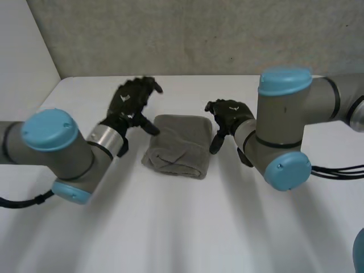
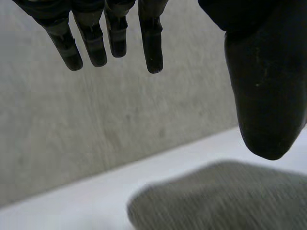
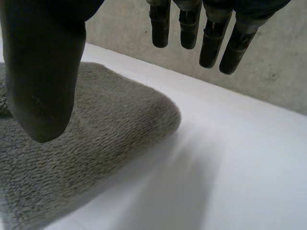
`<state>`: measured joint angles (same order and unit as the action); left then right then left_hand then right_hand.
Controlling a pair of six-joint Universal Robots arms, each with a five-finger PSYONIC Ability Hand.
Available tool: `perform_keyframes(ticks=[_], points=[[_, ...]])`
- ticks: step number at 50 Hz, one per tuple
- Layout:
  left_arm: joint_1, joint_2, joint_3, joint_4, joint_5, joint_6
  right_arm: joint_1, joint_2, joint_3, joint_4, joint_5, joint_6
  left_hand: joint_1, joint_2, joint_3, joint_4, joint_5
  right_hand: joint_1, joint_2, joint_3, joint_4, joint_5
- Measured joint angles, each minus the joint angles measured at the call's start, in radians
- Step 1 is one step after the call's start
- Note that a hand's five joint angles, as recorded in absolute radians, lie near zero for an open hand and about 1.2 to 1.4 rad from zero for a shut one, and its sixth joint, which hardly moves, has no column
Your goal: Fold the towel.
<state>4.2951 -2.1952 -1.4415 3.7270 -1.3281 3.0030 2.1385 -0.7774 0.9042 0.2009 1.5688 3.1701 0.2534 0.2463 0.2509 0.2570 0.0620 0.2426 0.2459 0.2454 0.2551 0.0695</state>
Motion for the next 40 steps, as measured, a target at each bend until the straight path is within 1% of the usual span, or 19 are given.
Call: perform_keyframes(ticks=[5,11,17,22,26,29,34,36,40], points=[[-0.006,-0.098,0.024,-0.024,-0.001,0.006,0.002,0.044,0.024,-0.068,-0.036,0.063,0.0,0.0,0.0,0.0,0.0,0.0,0.0,0.0,0.0,0.0],[-0.006,-0.168,0.035,-0.047,-0.004,0.014,0.01,0.122,-0.003,-0.102,-0.055,0.085,0.0,0.0,0.0,0.0,0.0,0.0,0.0,0.0,0.0,0.0],[-0.003,-0.189,0.042,-0.086,-0.013,0.059,0.023,0.201,-0.066,-0.094,-0.041,0.082,0.0,0.0,0.0,0.0,0.0,0.0,0.0,0.0,-0.001,-0.005],[-0.004,-0.167,0.039,-0.127,-0.017,0.108,0.036,0.201,-0.088,-0.081,-0.008,0.073,0.0,0.0,0.0,0.0,0.0,-0.004,0.0,0.0,0.0,-0.005],[-0.004,-0.127,0.036,-0.161,-0.019,0.13,0.041,0.15,-0.089,-0.075,0.025,0.068,0.0,0.0,0.0,0.0,0.0,-0.004,0.0,0.0,0.0,-0.005],[-0.005,-0.065,0.035,-0.192,-0.021,0.135,0.04,0.08,-0.08,-0.073,0.047,0.063,0.0,0.0,0.0,0.0,0.0,-0.004,0.0,0.0,0.0,-0.005],[-0.005,0.073,0.035,-0.245,-0.036,0.131,0.029,-0.062,-0.052,-0.064,0.074,0.049,0.0,0.001,0.0,0.0,0.002,-0.004,0.0,0.0,0.0,-0.005],[-0.004,0.151,0.037,-0.28,-0.055,0.127,0.019,-0.144,-0.031,-0.053,0.089,0.039,0.0,0.002,0.0,0.0,0.003,-0.004,0.0,0.0,0.0,-0.005],[-0.001,0.263,0.045,-0.344,-0.093,0.123,-0.005,-0.256,0.005,-0.032,0.111,0.019,0.034,0.039,0.036,0.031,0.057,-0.004,0.0,0.0,0.0,-0.005]])
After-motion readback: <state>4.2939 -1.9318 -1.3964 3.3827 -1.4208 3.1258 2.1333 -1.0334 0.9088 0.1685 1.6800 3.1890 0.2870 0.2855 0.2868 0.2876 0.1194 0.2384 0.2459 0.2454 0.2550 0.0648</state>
